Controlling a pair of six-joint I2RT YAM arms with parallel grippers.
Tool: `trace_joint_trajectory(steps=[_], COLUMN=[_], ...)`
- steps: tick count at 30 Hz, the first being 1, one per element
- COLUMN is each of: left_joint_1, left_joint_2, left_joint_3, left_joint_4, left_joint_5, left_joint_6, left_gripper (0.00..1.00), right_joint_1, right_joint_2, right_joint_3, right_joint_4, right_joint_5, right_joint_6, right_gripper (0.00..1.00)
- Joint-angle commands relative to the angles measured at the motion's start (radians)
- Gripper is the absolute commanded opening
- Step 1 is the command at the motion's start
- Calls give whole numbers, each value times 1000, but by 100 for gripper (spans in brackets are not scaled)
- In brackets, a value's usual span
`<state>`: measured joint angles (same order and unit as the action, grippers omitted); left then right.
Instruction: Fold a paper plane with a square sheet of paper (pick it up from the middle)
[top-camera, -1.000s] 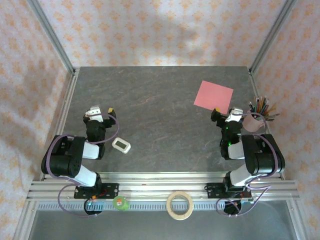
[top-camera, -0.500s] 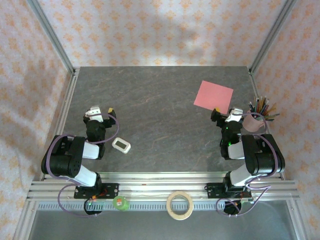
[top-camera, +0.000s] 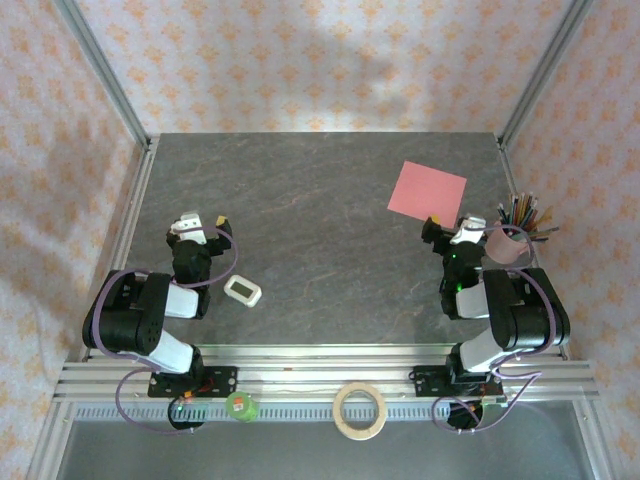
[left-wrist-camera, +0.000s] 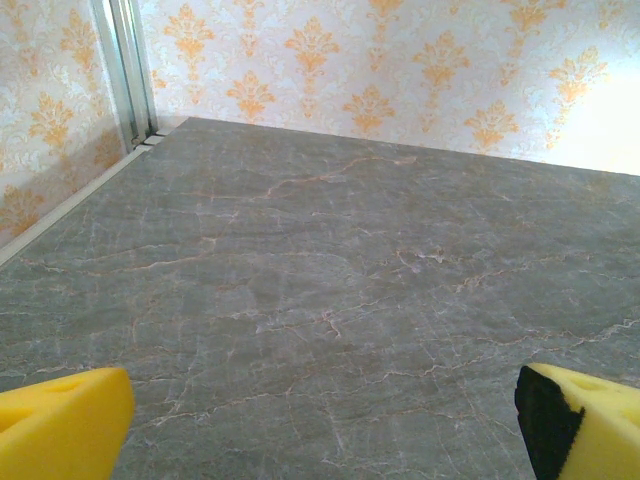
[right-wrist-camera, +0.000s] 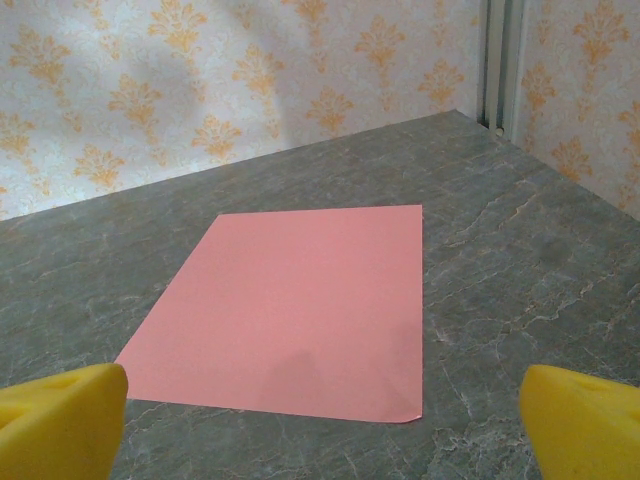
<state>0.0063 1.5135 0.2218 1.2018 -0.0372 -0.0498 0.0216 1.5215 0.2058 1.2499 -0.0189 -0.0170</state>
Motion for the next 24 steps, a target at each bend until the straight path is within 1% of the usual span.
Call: trace_joint_trajectory(steps=[1,4,6,8,10,12,14,15,16,18,21,22,24], left_joint_1=[-3,-4,-6,-6,-6,-6,-6,-6,-6,-6,-6,-6,-6], left_joint_2=[1,-4,-39,-98,-169,-225,-288,-318,-347,-392,-427,-429,-422], left_joint_3=[16,18,32,58,104,154,193,204,210,221,257,275,303], left_joint_4=[33,30,-17,-116,-260,-397,-496,-528,-544,-566,-655,-689,-740], left_joint_5=[-10,-28,-49,-66,-84,-86,-45,3,56,152,175,204,281], left_joint_6=[22,17,6,-1,-24,-86,-170,-213,-263,-338,-499,-525,-531], left_gripper=[99,99,99,99,99,99,99,99,99,99,99,99,99], right_joint_1=[6,7,10,21,43,62,77,83,86,93,98,98,98], right_joint_2=[5,3,-20,-75,-137,-167,-180,-183,-184,-184,-172,-144,-70], right_joint_3=[15,12,24,71,154,249,334,378,418,450,477,522,635], right_joint_4=[18,24,-8,-146,-341,-528,-680,-756,-813,-825,-803,-845,-988], right_joint_5=[17,19,27,44,97,118,77,42,-32,-152,-211,-238,-247], right_joint_6=[-16,-18,-16,-23,-14,61,152,218,266,324,443,454,463], right_gripper=[99,99,99,99,99,99,100,99,99,99,99,99,100])
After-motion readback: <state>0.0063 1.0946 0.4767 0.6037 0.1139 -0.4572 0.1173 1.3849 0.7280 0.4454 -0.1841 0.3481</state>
